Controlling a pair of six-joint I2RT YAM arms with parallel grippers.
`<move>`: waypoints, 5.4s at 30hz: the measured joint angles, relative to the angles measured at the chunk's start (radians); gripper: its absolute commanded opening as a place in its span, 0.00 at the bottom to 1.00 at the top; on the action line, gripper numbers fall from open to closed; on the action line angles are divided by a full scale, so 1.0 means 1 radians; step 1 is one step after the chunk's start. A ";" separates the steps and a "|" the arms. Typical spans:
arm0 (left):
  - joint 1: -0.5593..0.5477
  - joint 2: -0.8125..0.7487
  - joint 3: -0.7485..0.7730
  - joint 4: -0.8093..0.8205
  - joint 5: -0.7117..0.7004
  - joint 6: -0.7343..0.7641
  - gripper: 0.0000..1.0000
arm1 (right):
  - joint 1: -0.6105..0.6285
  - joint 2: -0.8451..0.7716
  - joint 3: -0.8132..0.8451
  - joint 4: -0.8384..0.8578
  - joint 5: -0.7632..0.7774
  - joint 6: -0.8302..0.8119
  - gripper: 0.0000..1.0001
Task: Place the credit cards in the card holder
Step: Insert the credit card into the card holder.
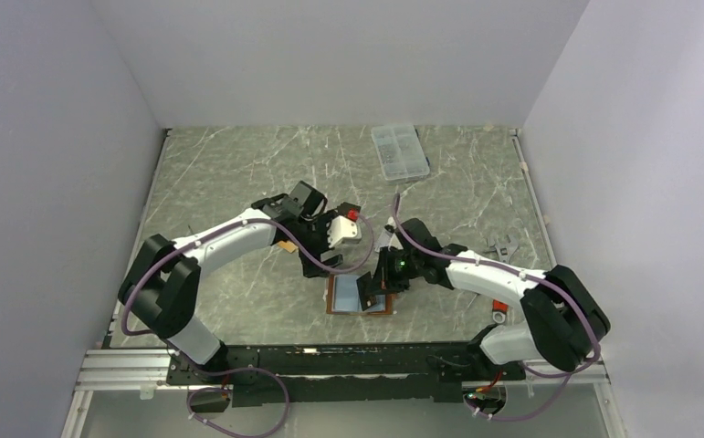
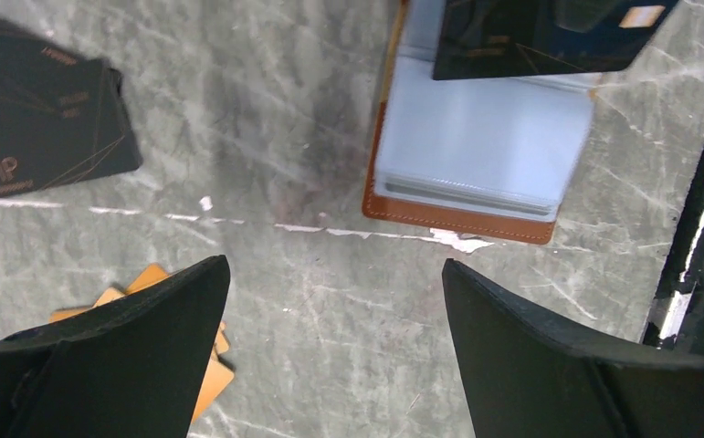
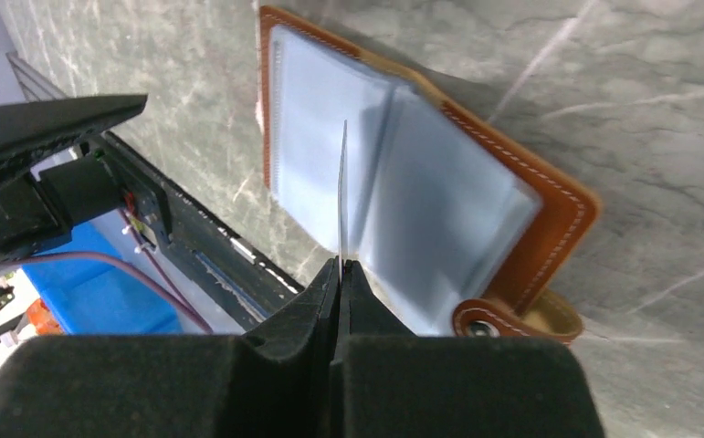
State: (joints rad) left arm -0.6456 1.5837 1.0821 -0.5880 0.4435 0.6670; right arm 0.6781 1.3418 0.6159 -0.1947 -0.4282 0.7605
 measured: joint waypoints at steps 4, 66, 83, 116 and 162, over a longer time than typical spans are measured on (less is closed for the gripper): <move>-0.051 -0.003 -0.034 0.015 -0.006 0.025 0.94 | -0.012 0.013 -0.034 0.029 -0.001 0.003 0.00; -0.349 -0.035 -0.231 0.129 -0.273 0.124 0.66 | -0.072 0.020 -0.201 0.407 0.022 0.188 0.00; -0.351 -0.013 -0.212 0.103 -0.283 0.105 0.50 | -0.050 0.039 -0.267 0.514 0.011 0.231 0.00; -0.351 0.002 -0.196 0.083 -0.285 0.103 0.35 | -0.028 0.016 -0.304 0.508 -0.009 0.245 0.00; -0.348 0.002 -0.193 0.036 -0.325 0.106 0.29 | -0.032 0.180 -0.235 0.632 -0.093 0.188 0.00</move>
State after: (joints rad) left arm -0.9936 1.5860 0.8886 -0.5522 0.1188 0.7734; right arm 0.6464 1.5215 0.3809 0.4370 -0.5217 0.9489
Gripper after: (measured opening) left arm 0.292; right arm 0.009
